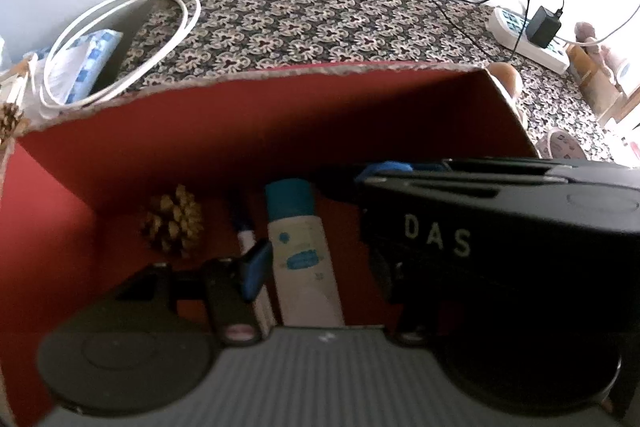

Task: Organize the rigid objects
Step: 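Lower the tube into the box and open the right gripper, then withdraw the right gripper up out of the red box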

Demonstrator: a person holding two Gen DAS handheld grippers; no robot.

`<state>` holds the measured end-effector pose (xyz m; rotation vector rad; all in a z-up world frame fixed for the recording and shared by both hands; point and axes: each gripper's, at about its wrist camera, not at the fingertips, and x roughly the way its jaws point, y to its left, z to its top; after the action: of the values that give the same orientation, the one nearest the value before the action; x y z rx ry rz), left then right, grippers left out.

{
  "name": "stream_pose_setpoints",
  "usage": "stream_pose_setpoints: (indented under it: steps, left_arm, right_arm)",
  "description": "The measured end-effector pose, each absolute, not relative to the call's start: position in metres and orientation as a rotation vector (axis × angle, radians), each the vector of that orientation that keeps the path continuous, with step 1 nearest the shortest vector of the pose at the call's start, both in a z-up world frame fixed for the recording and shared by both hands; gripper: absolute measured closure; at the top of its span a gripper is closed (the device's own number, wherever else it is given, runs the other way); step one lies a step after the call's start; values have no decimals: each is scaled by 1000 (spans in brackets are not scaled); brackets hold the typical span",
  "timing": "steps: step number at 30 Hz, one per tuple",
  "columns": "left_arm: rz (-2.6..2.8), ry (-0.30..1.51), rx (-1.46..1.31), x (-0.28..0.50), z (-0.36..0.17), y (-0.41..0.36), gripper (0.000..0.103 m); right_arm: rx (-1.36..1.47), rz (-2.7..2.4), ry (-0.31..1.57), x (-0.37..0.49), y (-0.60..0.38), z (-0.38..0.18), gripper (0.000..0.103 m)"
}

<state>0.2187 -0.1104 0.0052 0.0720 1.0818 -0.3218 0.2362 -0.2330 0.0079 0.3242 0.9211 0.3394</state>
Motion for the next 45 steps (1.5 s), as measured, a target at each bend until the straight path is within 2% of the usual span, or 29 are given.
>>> stream_pose_setpoints:
  steps: [17,45]
  left_arm:
    - [-147,1073,38,221,5,-103,52]
    - [-71,1005,108,215,8,-109,52]
  right_arm:
    - [370,274,792,220,-243,18,97]
    - [381,219,736,212,-244,22,103]
